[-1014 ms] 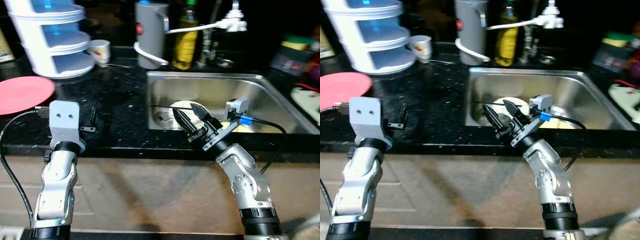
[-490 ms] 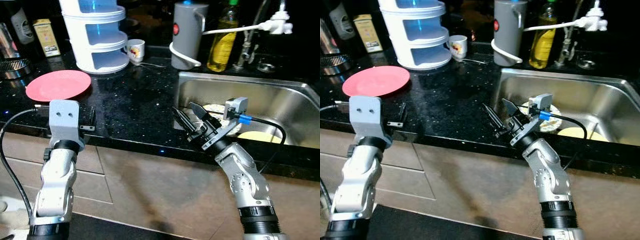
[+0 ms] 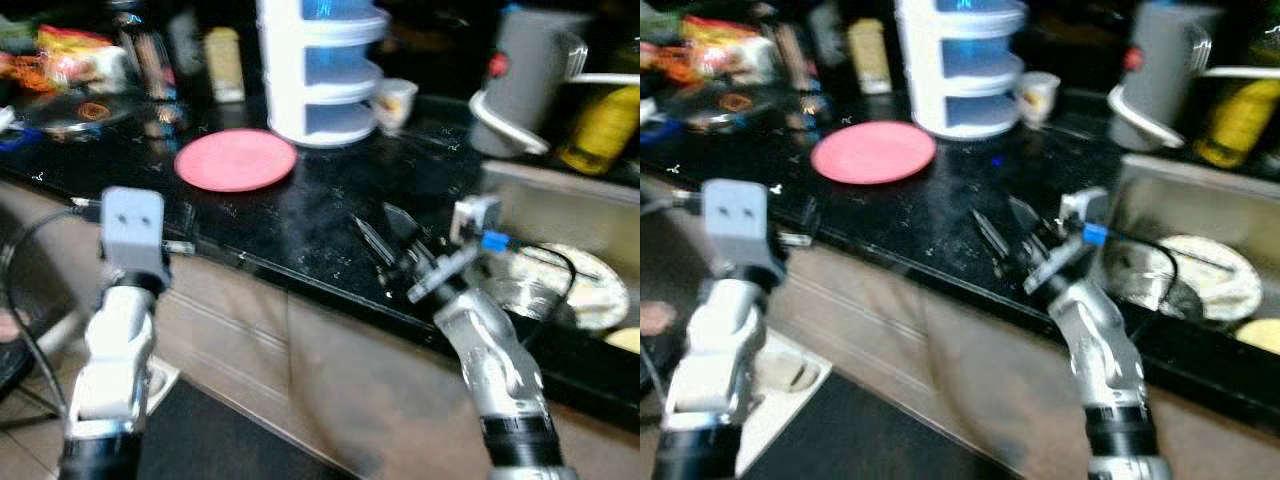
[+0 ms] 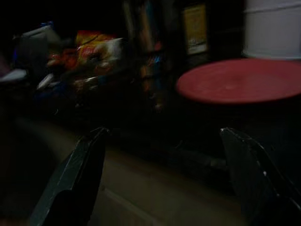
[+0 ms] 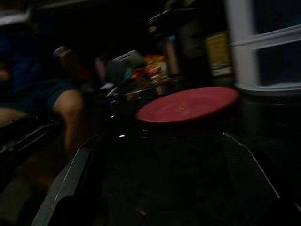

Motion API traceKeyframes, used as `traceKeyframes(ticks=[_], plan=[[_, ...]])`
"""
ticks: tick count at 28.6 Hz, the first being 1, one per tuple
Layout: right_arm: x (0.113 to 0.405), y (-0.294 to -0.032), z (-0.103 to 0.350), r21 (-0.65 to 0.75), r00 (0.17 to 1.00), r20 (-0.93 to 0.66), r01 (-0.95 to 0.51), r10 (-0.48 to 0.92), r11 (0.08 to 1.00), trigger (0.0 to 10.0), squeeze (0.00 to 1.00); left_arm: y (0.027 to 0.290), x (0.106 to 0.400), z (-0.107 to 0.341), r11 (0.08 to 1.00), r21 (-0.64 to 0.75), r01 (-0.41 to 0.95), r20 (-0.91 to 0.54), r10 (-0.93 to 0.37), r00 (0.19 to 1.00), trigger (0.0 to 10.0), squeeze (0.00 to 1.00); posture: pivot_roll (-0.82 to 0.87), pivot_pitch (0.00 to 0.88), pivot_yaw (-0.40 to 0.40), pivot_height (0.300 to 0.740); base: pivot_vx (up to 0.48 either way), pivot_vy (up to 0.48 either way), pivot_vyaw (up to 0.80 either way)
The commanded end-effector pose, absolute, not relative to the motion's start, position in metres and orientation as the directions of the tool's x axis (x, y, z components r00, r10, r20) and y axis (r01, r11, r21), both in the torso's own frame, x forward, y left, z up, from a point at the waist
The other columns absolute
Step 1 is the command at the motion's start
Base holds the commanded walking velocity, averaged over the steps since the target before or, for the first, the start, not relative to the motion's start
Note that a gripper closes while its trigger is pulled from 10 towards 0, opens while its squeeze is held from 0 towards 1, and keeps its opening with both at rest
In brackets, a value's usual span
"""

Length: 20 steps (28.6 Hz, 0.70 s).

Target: Kitchen organization

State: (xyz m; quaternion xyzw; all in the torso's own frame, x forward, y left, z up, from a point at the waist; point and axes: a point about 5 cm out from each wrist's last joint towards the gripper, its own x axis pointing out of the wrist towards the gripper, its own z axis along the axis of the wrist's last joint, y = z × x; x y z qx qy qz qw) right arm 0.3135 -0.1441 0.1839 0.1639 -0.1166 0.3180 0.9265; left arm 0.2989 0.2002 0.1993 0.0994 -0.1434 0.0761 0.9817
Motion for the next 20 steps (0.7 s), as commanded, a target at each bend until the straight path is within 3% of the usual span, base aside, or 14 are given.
traceKeyframes(ticks=[1, 8, 17, 20], plan=[[0.313, -0.140, 0.186, 0.213, 0.758, 0.327, -0.641, 0.564, 0.737, 10.0, 0.00, 0.204, 0.298, 0.198, 0.968, 0.168, -0.184, 0.289, 0.130, 0.948, 10.0, 0.00, 0.08, 0.000, -0.046, 0.740, 0.000, 0.000, 0.80], [0.313, -0.139, 0.188, 0.224, 0.755, 0.342, -0.644, 0.559, 0.732, 10.0, 0.00, 0.204, 0.298, 0.199, 0.969, 0.170, -0.182, 0.291, 0.127, 0.948, 10.0, 0.00, 0.08, 0.000, -0.046, 0.740, 0.000, 0.000, 0.80], [0.315, -0.140, 0.192, 0.231, 0.765, 0.351, -0.629, 0.540, 0.742, 10.0, 0.00, 0.202, 0.298, 0.206, 0.974, 0.180, -0.138, 0.315, 0.076, 0.946, 10.0, 0.00, 0.08, 0.000, -0.043, 0.740, 0.000, 0.000, 0.00], [0.315, -0.140, 0.196, 0.228, 0.761, 0.362, -0.632, 0.538, 0.741, 10.0, 0.00, 0.202, 0.297, 0.210, 0.974, 0.185, -0.133, 0.326, 0.067, 0.943, 10.0, 0.00, 0.08, 0.000, -0.043, 0.740, 0.274, 0.000, 0.00]])
